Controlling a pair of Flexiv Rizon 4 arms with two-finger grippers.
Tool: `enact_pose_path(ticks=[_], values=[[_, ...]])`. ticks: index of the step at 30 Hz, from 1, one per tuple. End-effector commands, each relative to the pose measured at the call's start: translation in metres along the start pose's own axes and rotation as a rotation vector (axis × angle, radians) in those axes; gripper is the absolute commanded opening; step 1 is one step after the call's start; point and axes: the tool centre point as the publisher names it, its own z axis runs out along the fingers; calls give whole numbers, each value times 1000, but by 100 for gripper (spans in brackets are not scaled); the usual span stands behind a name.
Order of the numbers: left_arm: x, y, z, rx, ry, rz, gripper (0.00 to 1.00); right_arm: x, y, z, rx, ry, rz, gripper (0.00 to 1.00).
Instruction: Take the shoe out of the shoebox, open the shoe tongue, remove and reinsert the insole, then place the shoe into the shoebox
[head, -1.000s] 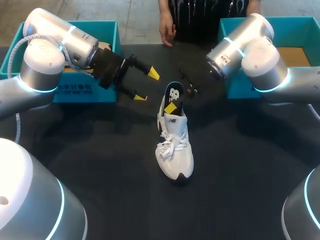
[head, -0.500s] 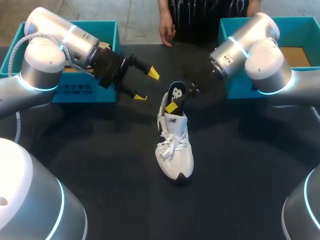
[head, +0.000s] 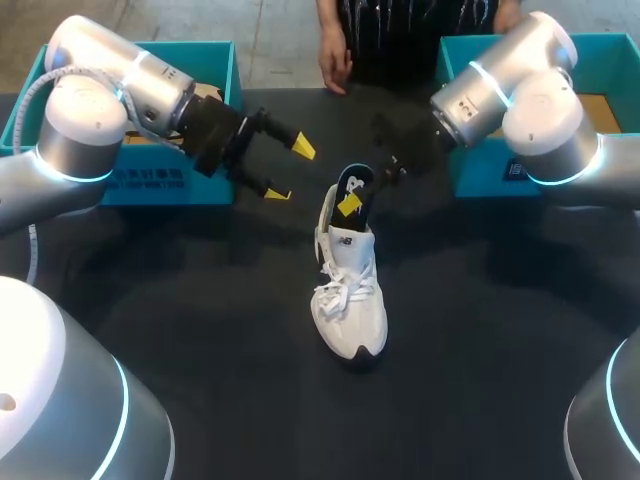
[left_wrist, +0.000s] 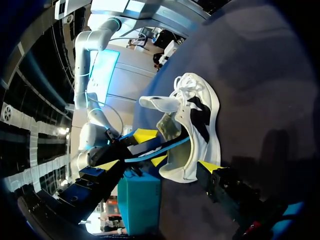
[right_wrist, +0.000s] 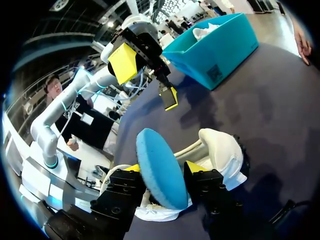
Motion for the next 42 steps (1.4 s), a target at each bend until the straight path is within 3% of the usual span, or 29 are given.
enact_pose_path(ticks=[1, 4, 7, 13, 19, 26, 35, 38, 42], values=[[0, -1, -1, -1, -1, 3, 100, 2, -3, -4, -9, -12, 5, 42], [0, -1, -2, -1, -3, 4, 100, -1, 1, -2, -11, -10, 2, 31], [1, -1, -4, -3, -4, 5, 100, -6, 8, 2, 11, 7, -7, 0], [1, -3, -7, -9, -2, 2, 100, -13, 15, 11, 47, 39, -10, 0], [1, -4, -8, -12, -1, 2, 100, -17, 5, 19, 68, 53, 14, 0], [0, -6, -6, -8, 1, 4, 100, -11, -5, 28, 121, 61, 58, 0], [0, -6, -2, -2, 0, 0, 100, -5, -9, 25, 123, 41, 59, 0], [0, -5, -2, -2, 0, -3, 100, -4, -5, 21, 119, 27, 42, 27], [-1, -3, -2, -3, 4, -4, 100, -3, 2, 18, 116, 19, 27, 33]])
